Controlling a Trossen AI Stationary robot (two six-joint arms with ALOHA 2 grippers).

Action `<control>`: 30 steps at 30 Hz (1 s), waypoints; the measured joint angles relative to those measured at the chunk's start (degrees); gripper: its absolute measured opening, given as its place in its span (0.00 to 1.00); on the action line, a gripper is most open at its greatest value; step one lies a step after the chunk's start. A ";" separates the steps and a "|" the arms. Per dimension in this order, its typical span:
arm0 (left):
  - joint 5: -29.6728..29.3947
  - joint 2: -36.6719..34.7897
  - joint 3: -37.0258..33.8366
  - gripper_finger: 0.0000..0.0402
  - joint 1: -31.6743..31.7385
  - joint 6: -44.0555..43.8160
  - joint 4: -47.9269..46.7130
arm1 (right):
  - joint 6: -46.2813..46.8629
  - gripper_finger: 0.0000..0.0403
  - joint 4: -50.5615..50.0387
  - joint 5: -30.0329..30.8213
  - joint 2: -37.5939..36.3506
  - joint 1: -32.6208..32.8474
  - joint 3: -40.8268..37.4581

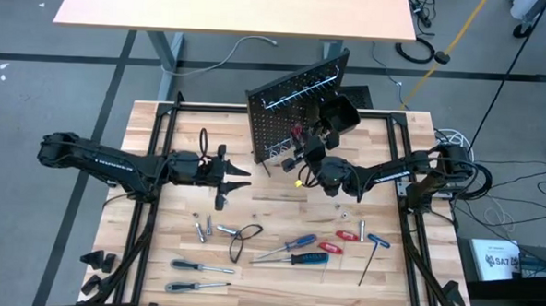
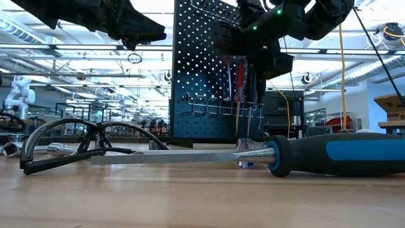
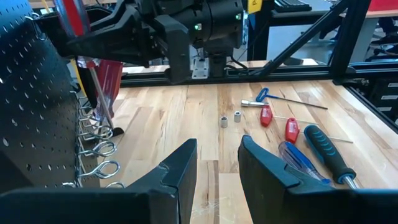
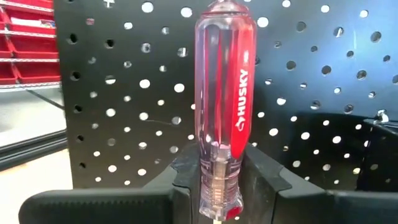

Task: Hang tools onto peg board
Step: Hang the red screwdriver on the peg board

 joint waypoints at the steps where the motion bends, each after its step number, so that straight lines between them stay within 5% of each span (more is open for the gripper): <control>1: 0.00 0.00 0.00 0.30 0.00 0.00 0.00 | 0.14 0.17 0.16 -0.08 0.00 -0.26 0.00; 30: 0.00 -0.02 0.00 0.30 0.00 -0.02 0.04 | 1.10 0.17 0.18 -3.19 0.63 -1.48 -0.02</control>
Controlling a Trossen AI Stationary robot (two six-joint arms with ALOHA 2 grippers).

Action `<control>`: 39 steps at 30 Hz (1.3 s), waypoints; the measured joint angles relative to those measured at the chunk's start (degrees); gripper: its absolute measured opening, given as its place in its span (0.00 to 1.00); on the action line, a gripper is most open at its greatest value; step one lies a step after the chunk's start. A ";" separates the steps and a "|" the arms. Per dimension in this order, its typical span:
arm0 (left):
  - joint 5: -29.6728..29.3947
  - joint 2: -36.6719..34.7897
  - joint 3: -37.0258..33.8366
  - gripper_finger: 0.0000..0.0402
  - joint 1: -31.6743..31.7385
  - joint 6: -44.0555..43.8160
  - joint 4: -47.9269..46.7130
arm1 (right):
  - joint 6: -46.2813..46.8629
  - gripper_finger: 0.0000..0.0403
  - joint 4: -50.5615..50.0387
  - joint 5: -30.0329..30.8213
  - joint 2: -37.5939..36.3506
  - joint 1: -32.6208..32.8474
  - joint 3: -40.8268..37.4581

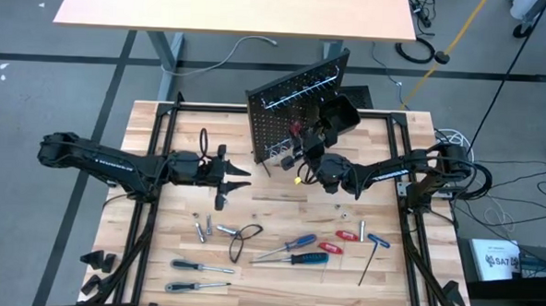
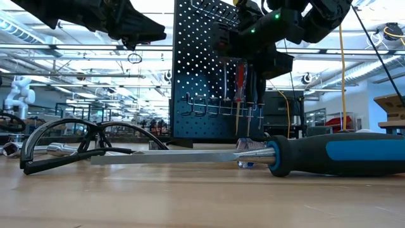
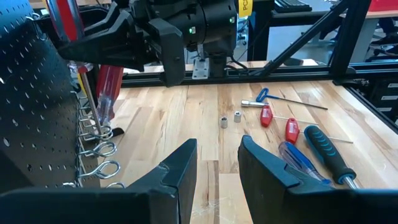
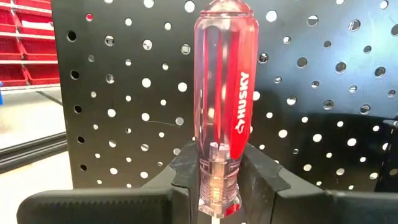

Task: Hang tools onto peg board
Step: Hang the red screwdriver on the peg board

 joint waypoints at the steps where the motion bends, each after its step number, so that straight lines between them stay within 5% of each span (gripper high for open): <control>1: 0.00 -0.01 0.00 0.30 0.00 0.00 0.01 | -0.02 0.17 -0.05 0.00 0.00 0.02 0.00; 14: 0.00 0.00 0.00 0.30 0.00 -0.17 0.00 | 4.03 0.17 -3.34 -2.99 -0.15 -1.99 0.15; 39: 0.00 0.00 0.00 0.30 0.00 0.09 -0.88 | -9.02 0.17 1.51 -2.53 -1.48 3.48 2.88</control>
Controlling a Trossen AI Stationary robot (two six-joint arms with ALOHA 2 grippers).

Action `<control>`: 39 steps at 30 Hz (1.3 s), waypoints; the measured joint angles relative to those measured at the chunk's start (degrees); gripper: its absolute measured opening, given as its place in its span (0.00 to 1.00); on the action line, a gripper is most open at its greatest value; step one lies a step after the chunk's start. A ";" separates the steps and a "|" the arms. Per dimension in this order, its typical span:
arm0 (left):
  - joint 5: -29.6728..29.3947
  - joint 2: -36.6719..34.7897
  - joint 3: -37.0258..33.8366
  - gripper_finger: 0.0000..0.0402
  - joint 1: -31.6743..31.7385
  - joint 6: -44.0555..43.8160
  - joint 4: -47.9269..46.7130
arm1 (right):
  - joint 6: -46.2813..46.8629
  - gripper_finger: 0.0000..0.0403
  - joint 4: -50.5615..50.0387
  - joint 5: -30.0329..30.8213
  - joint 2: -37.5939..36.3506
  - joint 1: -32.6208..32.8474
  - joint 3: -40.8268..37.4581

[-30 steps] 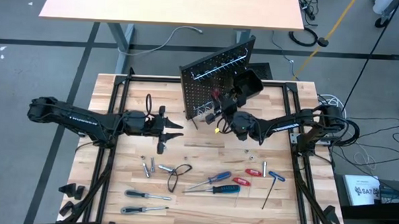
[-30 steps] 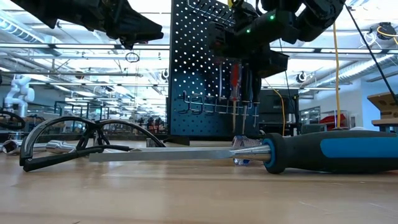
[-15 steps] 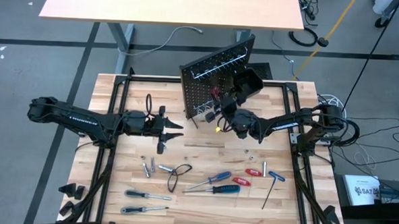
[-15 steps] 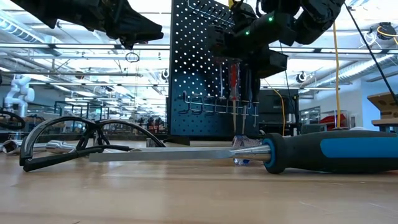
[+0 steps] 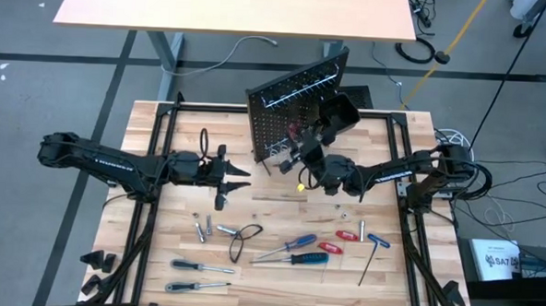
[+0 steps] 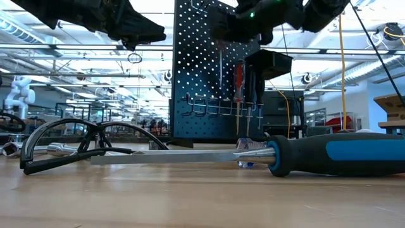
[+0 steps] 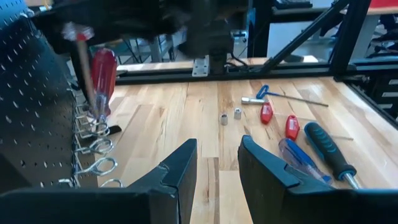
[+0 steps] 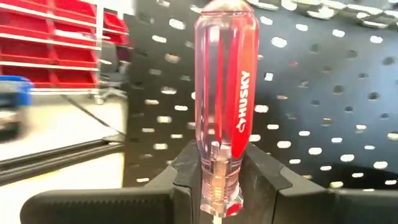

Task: Hang tools onto peg board
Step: Hang the red screwdriver on the peg board

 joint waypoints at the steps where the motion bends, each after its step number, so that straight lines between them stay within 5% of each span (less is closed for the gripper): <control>1: 0.00 0.02 0.00 0.30 0.00 0.01 -0.37 | 0.77 0.17 -0.98 0.21 -0.28 0.72 0.01; 15: -0.02 0.02 0.00 0.30 0.00 -0.02 -0.10 | 23.43 0.17 -20.77 1.88 -1.23 2.05 -0.07; 22: -0.02 0.00 0.00 0.30 0.00 -0.37 -0.10 | 29.77 0.17 -9.38 -9.41 -1.23 -2.45 -6.74; 26: -0.02 0.02 0.00 0.30 0.00 -0.39 -0.10 | 30.71 0.17 -0.15 -9.51 -1.23 -3.26 -11.18; 39: -0.02 0.00 0.00 0.30 0.00 -0.31 0.99 | 27.74 0.17 7.46 -9.54 -1.23 -7.42 -13.30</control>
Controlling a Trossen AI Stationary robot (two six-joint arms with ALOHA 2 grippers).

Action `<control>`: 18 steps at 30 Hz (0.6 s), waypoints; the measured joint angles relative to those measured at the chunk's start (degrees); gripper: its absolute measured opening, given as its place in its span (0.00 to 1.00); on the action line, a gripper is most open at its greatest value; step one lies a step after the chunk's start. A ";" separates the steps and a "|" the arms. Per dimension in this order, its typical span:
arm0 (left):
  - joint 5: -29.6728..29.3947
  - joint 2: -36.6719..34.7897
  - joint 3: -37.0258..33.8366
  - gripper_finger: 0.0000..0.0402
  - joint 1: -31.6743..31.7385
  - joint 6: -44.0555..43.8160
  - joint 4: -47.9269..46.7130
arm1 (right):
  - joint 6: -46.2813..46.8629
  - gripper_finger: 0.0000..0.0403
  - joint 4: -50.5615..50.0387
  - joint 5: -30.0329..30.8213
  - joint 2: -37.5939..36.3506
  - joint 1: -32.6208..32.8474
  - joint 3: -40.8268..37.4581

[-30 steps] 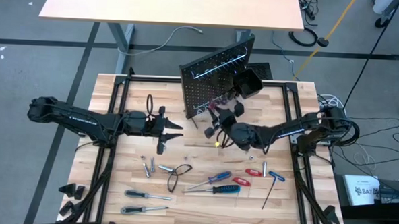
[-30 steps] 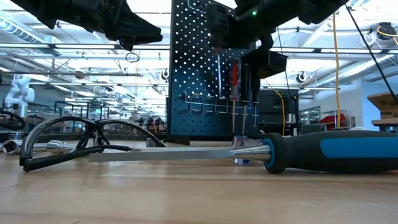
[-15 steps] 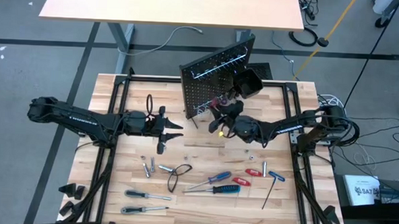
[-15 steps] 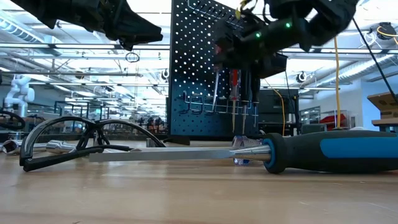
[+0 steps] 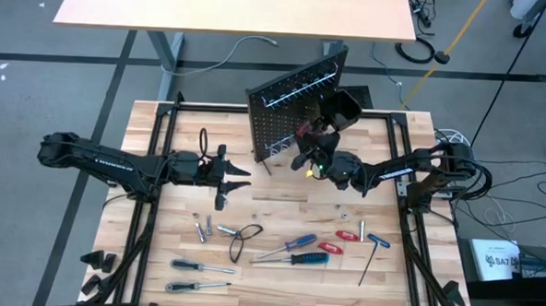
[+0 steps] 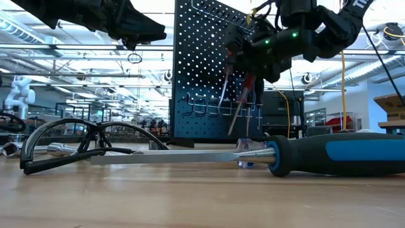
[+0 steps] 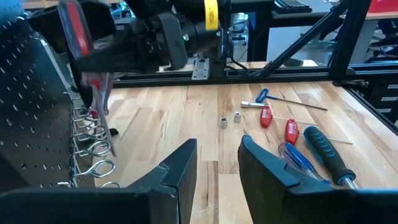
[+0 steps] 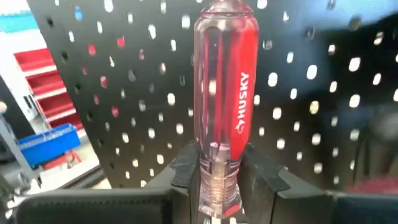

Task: Hang tools onto peg board
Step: Hang the red screwdriver on the peg board

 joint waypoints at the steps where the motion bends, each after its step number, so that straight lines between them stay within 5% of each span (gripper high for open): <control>1: 0.00 0.00 0.00 0.30 0.00 -0.02 -0.02 | -0.64 0.17 0.74 0.02 0.00 -0.13 0.00; 18: 0.00 0.01 0.00 0.30 0.00 -0.04 -0.33 | -8.94 0.17 7.19 3.40 0.00 -0.31 0.00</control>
